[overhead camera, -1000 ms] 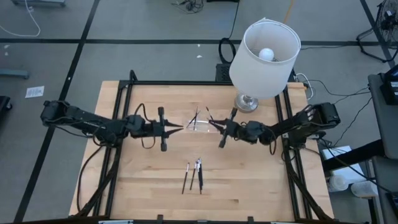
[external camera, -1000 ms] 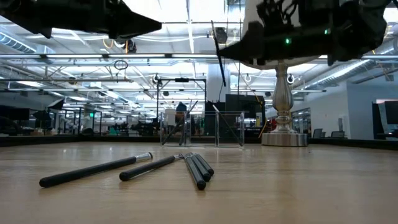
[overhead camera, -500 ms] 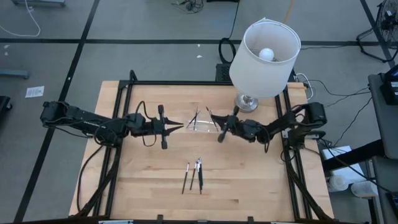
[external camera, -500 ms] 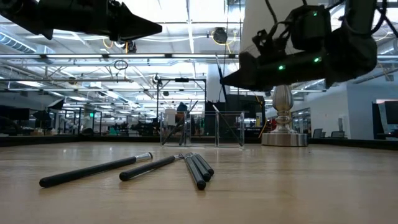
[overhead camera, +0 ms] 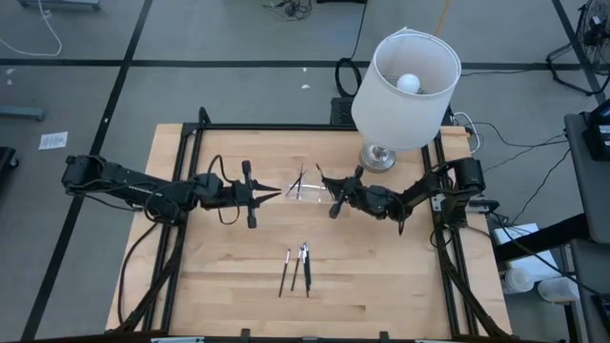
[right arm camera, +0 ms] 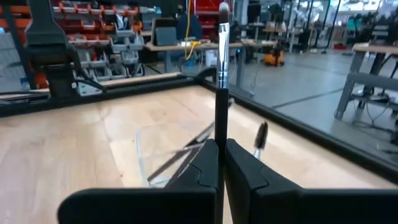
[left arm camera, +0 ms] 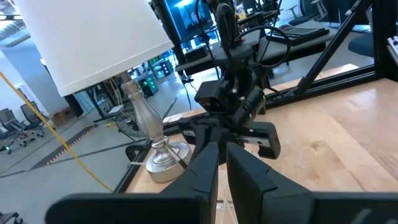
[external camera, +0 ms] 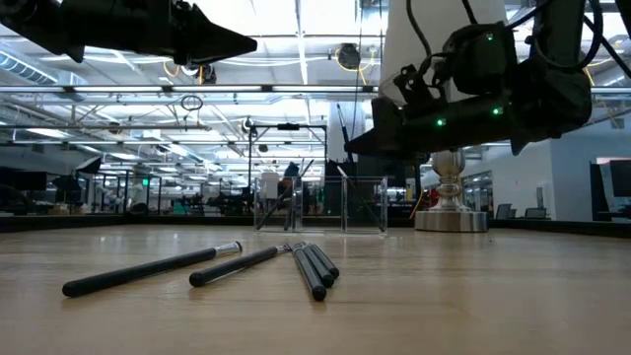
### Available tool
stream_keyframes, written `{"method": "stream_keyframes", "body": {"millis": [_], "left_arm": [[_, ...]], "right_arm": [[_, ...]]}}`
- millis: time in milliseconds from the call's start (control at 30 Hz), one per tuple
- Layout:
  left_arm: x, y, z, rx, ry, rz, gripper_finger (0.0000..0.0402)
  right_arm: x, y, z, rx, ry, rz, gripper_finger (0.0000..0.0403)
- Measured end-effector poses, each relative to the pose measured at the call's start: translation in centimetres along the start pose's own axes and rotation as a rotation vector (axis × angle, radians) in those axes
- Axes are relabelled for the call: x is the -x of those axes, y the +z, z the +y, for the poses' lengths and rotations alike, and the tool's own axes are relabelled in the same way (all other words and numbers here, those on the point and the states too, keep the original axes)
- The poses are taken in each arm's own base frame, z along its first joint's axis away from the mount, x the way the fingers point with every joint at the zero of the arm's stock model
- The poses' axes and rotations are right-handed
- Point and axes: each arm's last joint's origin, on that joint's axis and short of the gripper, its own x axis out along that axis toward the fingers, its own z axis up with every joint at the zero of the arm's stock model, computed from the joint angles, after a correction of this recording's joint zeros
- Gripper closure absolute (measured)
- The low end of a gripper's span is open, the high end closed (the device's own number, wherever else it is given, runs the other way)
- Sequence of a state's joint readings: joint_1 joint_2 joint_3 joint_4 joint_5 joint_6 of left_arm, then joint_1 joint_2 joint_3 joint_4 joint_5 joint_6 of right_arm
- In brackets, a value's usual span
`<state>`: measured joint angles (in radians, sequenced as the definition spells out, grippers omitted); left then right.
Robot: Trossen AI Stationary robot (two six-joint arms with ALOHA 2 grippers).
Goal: Put items in baskets/containers
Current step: Put the black liner brush transparent organizer
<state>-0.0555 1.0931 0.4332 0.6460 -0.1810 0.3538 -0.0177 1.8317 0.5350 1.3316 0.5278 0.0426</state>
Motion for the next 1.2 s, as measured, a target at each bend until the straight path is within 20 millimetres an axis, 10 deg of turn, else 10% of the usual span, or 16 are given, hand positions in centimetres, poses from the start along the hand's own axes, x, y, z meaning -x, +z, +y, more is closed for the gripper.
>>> {"method": "stream_keyframes", "body": {"millis": [1200], "left_arm": [[-0.03,-0.15,0.18,-0.004,0.008,0.011,0.0360]], "right_arm": [[-0.35,-0.74,0.04,0.022,-0.025,0.090,0.0403]]}}
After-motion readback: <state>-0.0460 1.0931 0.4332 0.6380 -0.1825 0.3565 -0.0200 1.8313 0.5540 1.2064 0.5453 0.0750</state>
